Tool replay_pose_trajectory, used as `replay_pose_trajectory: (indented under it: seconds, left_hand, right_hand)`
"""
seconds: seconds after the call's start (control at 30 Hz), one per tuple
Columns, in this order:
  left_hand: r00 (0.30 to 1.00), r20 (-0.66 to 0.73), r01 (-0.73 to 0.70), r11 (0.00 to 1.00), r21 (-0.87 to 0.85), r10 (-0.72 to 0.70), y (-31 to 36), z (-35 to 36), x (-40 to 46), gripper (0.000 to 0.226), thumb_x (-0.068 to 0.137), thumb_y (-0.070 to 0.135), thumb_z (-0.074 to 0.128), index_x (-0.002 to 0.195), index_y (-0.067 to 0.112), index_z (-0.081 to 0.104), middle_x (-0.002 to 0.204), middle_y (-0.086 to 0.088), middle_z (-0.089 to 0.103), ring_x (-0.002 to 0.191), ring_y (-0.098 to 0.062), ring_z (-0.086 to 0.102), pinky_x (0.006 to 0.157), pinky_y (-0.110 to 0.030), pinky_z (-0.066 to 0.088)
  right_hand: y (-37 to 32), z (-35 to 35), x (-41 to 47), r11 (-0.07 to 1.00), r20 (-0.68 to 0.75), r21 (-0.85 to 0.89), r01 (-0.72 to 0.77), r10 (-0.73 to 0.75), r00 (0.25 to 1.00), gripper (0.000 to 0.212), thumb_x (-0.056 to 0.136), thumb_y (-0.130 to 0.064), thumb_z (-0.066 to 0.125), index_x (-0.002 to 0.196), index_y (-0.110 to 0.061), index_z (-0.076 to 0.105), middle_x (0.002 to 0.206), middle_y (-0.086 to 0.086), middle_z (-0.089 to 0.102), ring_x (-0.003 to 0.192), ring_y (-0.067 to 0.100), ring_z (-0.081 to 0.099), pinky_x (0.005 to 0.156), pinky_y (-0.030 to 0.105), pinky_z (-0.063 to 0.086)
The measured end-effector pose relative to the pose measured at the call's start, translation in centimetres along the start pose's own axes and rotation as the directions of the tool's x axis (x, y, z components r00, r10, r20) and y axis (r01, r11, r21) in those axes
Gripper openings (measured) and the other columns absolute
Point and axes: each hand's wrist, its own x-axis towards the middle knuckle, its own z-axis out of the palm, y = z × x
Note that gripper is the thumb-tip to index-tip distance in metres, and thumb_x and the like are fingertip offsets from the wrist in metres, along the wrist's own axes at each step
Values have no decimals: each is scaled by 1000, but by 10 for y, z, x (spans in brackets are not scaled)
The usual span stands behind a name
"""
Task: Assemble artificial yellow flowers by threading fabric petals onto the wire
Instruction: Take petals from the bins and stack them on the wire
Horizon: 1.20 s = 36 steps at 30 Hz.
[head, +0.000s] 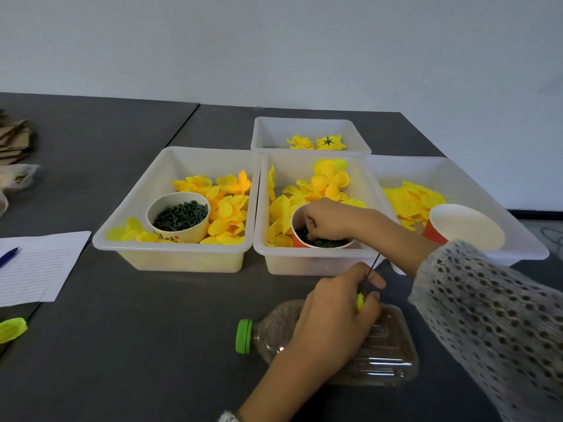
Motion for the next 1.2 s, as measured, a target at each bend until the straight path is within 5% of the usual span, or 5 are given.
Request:
replay_pose_trajectory:
  seconds: [0.2, 0.33, 0.43, 0.7, 1.2]
  left_hand:
    - [1000, -13, -28, 999, 22, 28, -2, 0, -1, 11, 94, 33, 56, 103, 40, 55, 86, 16, 61, 80, -5, 59, 76, -36, 54]
    - [1000, -12, -22, 1000, 11, 22, -4, 0, 1, 11, 92, 33, 57, 100, 40, 56, 80, 21, 59, 76, -3, 58, 75, -34, 53]
    - [1000, -18, -9, 1000, -1, 9, -5, 1, 1, 13, 91, 33, 57, 99, 42, 56, 81, 24, 60, 77, 0, 59, 76, -32, 54]
    - [999, -27, -20, 1000, -22, 20, -7, 2, 2, 13, 89, 29, 57, 98, 39, 59, 81, 17, 64, 78, -3, 62, 74, -29, 53]
    - [998, -47, -48, 999, 6, 48, -1, 0, 1, 15, 88, 29, 58, 89, 43, 54, 83, 29, 60, 77, -5, 60, 75, -37, 53]
  right_hand:
    - [2, 15, 1, 983, -165, 177, -46, 75, 984, 46, 88, -8, 59, 60, -34, 33, 67, -9, 41, 78, 21, 47, 58, 27, 32]
    - [6, 9, -2, 977, -135, 200, -75, 103, 986, 14, 86, -10, 67, 72, -5, 66, 83, 13, 67, 85, 30, 61, 67, 37, 43]
    - [11, -6, -16, 953, -182, 300, -33, 91, 979, 11, 87, -8, 62, 80, 1, 65, 87, 13, 67, 82, 27, 61, 68, 35, 44]
    - [14, -49, -131, 396, -293, 888, 236, 89, 952, 13, 89, 7, 53, 79, -1, 53, 64, 13, 61, 43, 16, 46, 38, 24, 38]
    - [4, -21, -168, 81, -89, 992, 97, -93, 992, 18, 87, -16, 55, 96, 0, 55, 60, 16, 50, 32, 9, 37, 36, 16, 27]
